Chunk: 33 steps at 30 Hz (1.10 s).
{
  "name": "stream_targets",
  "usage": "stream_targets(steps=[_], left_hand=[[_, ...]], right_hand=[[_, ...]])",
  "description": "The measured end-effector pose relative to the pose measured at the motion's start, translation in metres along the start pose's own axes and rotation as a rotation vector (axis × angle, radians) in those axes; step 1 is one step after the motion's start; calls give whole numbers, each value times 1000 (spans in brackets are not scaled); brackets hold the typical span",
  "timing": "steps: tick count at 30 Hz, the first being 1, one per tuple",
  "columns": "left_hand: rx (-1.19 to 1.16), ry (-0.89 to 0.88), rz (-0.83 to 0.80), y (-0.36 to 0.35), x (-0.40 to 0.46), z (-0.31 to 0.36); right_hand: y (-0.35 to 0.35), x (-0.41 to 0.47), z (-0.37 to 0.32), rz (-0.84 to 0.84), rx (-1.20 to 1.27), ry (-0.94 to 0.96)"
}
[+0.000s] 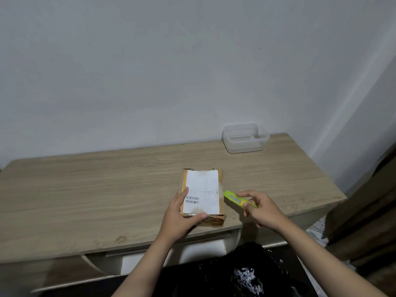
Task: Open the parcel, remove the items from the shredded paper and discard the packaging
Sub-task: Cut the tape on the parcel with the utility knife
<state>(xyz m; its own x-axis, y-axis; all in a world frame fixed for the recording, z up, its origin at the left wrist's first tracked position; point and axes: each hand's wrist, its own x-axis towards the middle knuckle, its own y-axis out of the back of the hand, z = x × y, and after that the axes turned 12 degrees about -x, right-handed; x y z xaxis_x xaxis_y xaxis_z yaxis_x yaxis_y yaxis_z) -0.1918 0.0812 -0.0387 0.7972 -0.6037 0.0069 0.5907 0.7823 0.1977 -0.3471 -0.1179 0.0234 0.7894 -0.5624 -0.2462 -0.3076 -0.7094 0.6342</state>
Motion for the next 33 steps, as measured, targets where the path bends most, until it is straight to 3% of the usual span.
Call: stream_targets(steps=[6,12,17,23,26,30,33], left_hand=[[6,-3,-4,0,1,-2],[8,-34,84,-16,-11,6],[10,75,84,0,1,10],[110,113,-268,31,67,26],[113,150,-318,35,82,24],[141,148,-261,38,75,19],[141,151,-110,39,59,11]], right_hand=[[1,-21,11,-42,26,24],[4,-27,15,109,111,14],[3,-32,15,129,137,14],[-1,-35,13,125,153,25],[-2,-35,13,135,160,24],[-4,-33,14,169,167,31],[-6,-30,12,184,174,29]])
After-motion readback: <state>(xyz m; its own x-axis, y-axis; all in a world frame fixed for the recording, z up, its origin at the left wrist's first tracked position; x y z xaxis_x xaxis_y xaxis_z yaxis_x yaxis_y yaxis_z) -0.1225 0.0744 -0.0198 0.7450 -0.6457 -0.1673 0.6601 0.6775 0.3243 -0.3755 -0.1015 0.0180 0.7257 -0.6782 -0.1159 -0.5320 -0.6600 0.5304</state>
